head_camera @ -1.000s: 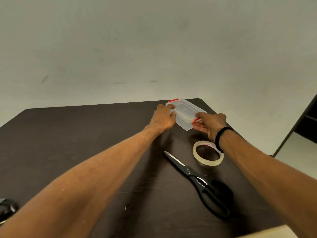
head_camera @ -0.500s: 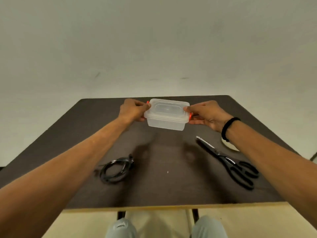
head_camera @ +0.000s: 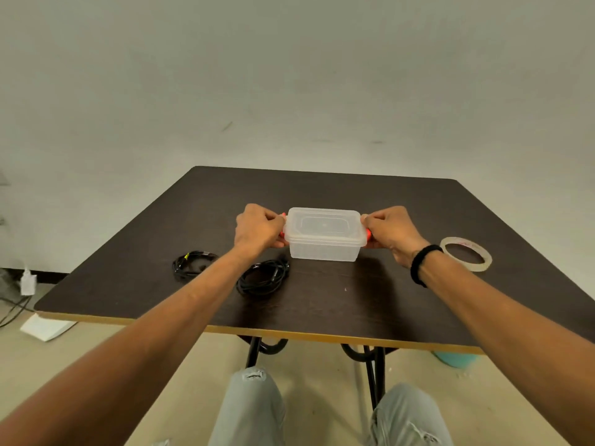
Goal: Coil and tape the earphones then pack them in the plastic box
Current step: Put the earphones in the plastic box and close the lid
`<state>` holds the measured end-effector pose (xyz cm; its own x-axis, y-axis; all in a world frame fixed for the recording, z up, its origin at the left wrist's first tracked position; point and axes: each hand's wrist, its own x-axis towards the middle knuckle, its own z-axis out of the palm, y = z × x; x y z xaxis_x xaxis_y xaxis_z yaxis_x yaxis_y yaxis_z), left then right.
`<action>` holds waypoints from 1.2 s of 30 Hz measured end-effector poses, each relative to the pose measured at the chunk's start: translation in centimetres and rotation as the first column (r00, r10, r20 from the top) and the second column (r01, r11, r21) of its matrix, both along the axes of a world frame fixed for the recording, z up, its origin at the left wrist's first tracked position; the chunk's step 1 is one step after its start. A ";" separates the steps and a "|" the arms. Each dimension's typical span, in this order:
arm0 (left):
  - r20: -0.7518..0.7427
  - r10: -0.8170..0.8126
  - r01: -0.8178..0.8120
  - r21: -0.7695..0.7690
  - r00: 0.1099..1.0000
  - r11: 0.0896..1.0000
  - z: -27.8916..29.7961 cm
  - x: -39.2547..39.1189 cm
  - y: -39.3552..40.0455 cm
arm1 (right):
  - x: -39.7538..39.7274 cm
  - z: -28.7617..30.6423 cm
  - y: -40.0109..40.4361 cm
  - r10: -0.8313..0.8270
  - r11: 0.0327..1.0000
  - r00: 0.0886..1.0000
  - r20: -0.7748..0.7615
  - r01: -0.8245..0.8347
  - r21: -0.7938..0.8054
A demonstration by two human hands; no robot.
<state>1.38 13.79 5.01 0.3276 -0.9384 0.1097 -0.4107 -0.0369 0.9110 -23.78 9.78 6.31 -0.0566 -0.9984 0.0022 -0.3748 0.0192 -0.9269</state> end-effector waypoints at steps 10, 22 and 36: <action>0.227 0.118 -0.106 -0.065 0.967 0.992 0.0 -0.4 0.3 | -1.3 -0.4 0.8 -0.097 0.986 0.969 -0.227 0.062 -0.157; 0.467 0.061 -0.103 0.065 0.882 0.993 3.1 -1.4 0.1 | -0.3 3.1 1.1 -0.154 0.978 0.942 -0.298 0.101 -0.183; 0.031 0.197 -0.189 -0.157 0.980 0.969 6.8 6.1 -0.6 | 7.5 6.3 -3.1 0.094 0.974 0.993 0.074 -0.076 -0.211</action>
